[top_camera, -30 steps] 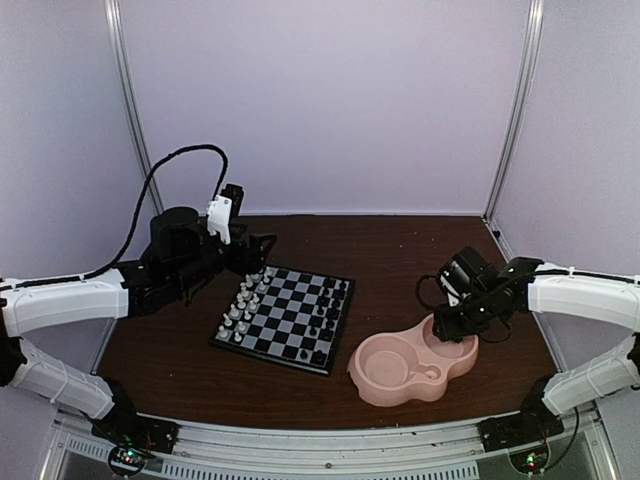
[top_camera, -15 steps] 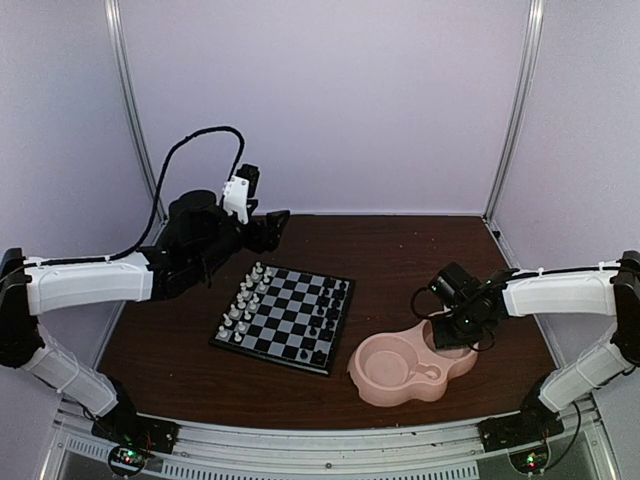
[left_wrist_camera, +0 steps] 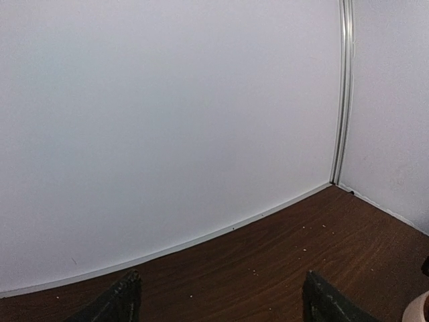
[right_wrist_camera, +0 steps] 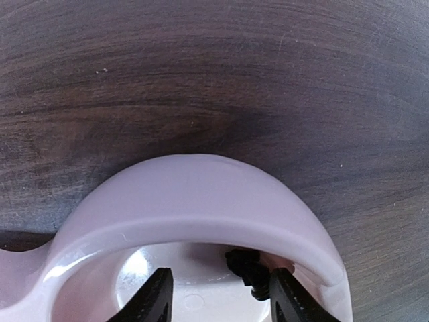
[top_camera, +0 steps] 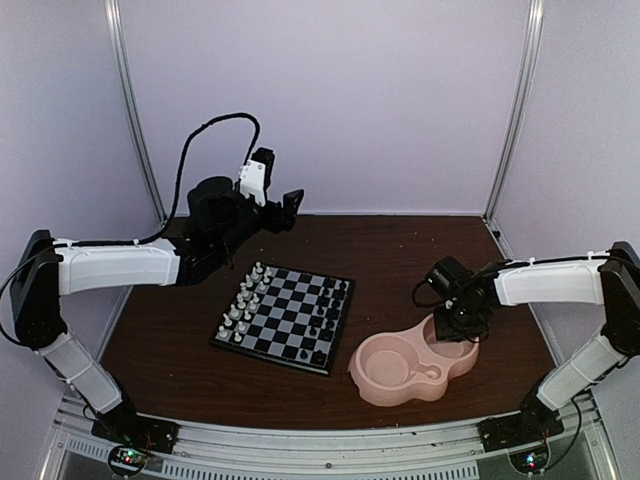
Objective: Set up the chess pieces on the board
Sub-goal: Pick up the knight from the storage box.
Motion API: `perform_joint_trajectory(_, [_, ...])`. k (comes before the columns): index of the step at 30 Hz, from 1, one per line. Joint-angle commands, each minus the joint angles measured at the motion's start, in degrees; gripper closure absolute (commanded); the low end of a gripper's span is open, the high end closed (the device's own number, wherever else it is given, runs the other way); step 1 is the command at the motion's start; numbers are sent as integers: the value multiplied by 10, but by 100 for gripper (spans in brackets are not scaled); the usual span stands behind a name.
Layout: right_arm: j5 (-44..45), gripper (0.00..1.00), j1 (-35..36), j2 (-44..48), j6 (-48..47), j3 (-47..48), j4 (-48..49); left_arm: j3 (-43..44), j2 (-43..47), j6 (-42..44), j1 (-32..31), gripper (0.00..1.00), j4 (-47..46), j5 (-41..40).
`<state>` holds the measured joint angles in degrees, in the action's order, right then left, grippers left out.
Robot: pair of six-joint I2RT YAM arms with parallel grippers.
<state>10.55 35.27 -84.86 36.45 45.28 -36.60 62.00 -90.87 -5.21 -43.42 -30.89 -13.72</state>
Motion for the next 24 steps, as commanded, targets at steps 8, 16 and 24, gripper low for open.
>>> perform_joint_trajectory(8, [14, 48, -5, 24, 24, -18, -14, 11, -8, 3, 8, 16, -43, 24])
perform_joint_trajectory(16, [-14, 49, -11, -23, 16, -24, 7, 21, -7, -5, 9, 16, -21, 39])
perform_joint_trajectory(24, [-59, 62, -14, -13, 9, -46, 55, 15, 3, -8, 9, 16, 0, 38])
